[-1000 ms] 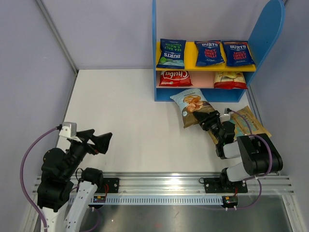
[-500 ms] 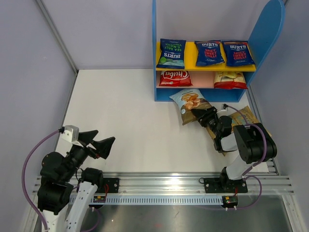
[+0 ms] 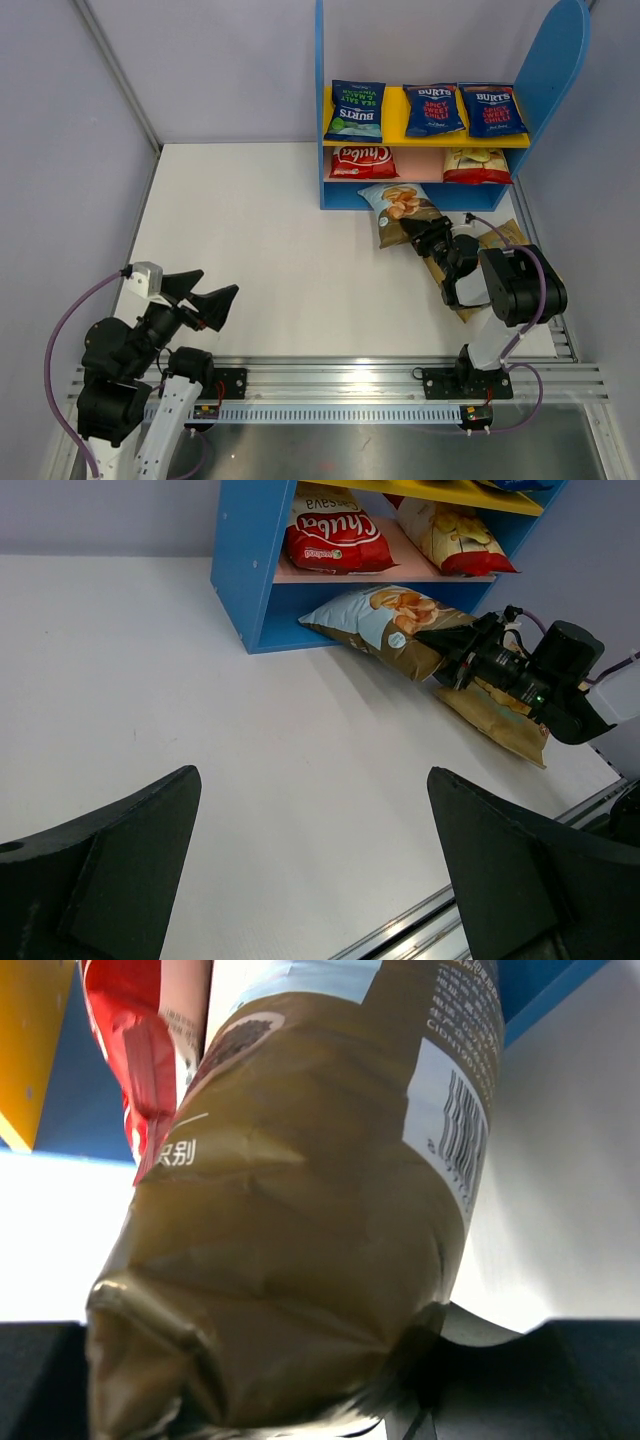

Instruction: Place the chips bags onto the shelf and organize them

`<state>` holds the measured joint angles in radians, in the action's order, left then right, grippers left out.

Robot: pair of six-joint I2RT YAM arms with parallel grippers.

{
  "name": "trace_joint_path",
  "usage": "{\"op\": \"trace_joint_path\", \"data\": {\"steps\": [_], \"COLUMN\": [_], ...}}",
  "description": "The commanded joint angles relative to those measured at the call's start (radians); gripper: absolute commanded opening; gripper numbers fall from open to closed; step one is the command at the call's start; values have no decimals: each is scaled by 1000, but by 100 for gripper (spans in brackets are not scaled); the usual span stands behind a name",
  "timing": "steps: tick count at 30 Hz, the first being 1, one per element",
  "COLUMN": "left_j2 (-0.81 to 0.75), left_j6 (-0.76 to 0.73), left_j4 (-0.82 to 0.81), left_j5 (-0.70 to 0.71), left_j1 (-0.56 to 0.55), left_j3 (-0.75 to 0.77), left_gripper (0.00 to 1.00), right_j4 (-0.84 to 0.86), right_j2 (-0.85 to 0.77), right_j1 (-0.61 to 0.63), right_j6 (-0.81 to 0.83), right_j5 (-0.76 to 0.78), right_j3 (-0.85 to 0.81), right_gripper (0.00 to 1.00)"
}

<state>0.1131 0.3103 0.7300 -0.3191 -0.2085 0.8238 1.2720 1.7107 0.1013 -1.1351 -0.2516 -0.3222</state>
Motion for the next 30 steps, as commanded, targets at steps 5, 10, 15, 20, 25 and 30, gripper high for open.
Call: {"op": "trace_joint_path", "data": {"steps": [5,10,15,20,25,30], "left_j2": [-9,-9,-9,-10,-12,-21], "left_j6": [-19,-19,-17,-17,-16,-14], "left_j4": [-43,-44,-43,-37,-35,-37], "left_j5": [-35,-37,-35,-32,-28,-26], "left_j1": [1,0,1,1,1,1], "left_j3": [-2,-2,0,2,3,0], "left_gripper": [99,99,99,99,99,99], "right_j4": [291,290,290,288,286,287], "right_j2": [99,156,194,213,234,276], "right_j1": [-67,-140,-164,-189,-195,-196], "right_j6": [-25,-49,-80,-140,-216,-268], "right_j5": [31,-6,-23,-11,43,66], "right_j3": [-52,-55,-58,-61,-67,-112], "right_gripper": [39,52,63,66,55,50]}}
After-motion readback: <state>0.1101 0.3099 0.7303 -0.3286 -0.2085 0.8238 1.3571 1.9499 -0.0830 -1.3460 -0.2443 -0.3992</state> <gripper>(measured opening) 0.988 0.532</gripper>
